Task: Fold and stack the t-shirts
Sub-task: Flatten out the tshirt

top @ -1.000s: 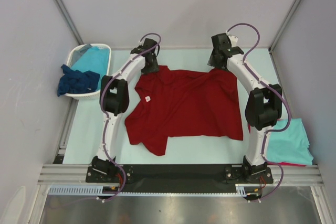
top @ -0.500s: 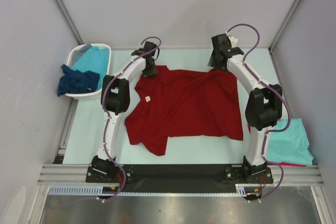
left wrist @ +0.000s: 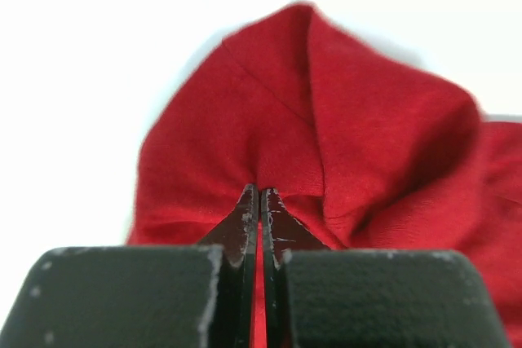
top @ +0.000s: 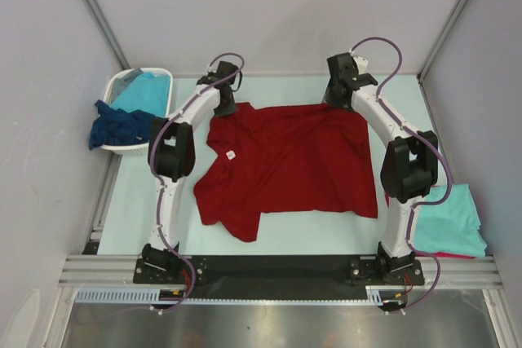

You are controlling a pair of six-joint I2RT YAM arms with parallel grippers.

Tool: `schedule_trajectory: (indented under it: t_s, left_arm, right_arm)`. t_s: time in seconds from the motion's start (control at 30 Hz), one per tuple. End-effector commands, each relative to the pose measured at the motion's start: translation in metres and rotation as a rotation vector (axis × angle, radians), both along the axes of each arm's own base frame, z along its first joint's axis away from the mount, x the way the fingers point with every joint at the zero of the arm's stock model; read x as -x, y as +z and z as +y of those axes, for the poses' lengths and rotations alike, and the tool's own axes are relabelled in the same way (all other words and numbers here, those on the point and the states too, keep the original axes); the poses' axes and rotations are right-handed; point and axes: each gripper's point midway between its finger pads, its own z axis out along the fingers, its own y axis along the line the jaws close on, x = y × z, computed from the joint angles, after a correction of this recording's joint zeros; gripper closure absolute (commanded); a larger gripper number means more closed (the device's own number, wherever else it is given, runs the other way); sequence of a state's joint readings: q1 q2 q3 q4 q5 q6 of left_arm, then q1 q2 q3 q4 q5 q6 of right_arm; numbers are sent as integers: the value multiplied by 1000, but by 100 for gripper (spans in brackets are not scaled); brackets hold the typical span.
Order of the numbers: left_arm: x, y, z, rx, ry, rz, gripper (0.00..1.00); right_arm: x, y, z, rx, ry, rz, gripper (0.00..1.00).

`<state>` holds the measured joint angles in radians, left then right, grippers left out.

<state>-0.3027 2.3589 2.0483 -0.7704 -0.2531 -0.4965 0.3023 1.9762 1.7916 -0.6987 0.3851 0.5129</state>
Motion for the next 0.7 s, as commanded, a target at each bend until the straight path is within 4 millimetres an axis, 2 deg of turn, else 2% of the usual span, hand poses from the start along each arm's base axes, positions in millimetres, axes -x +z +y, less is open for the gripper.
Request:
schedule_trajectory:
  t_s: [0.0, 0.07, 0.17, 0.23, 0.27, 0.3, 0.33, 0.37, 0.47, 0.57, 0.67]
  left_arm:
    - [-20, 78, 26, -2, 58, -166, 100]
    - [-26, 87, 27, 6, 56, -186, 100]
    - [-33, 85, 27, 15, 48, -186, 100]
    - [-37, 73, 27, 14, 43, -167, 100]
    - [-43, 79, 25, 27, 39, -184, 100]
    - [-44, 76, 25, 27, 35, -171, 100]
    - [-47, 62, 25, 22, 35, -149, 100]
    - [-53, 70, 24, 28, 37, -171, 100]
    - [-59, 65, 27, 38, 43, -173, 100]
    - [-65, 60, 33, 49, 51, -177, 98]
    - [-64, 44, 36, 53, 45, -145, 89]
  right_arm:
    - [-5, 22, 7, -3, 13, -56, 41]
    - [-5, 19, 12, -9, 28, -50, 41]
    - [-5, 16, 14, -7, 33, -44, 41]
    - [-4, 13, 13, -7, 32, -38, 41]
    - [-4, 12, 14, -8, 36, -36, 41]
    - [-4, 13, 14, -10, 35, -37, 41]
    - [-3, 11, 14, -9, 37, -33, 41]
    - [-4, 10, 14, -9, 38, -33, 41]
    - [-2, 7, 14, -9, 42, -28, 41]
    - [-2, 4, 15, -11, 43, -24, 41]
    - [-3, 0, 15, -11, 45, -18, 41]
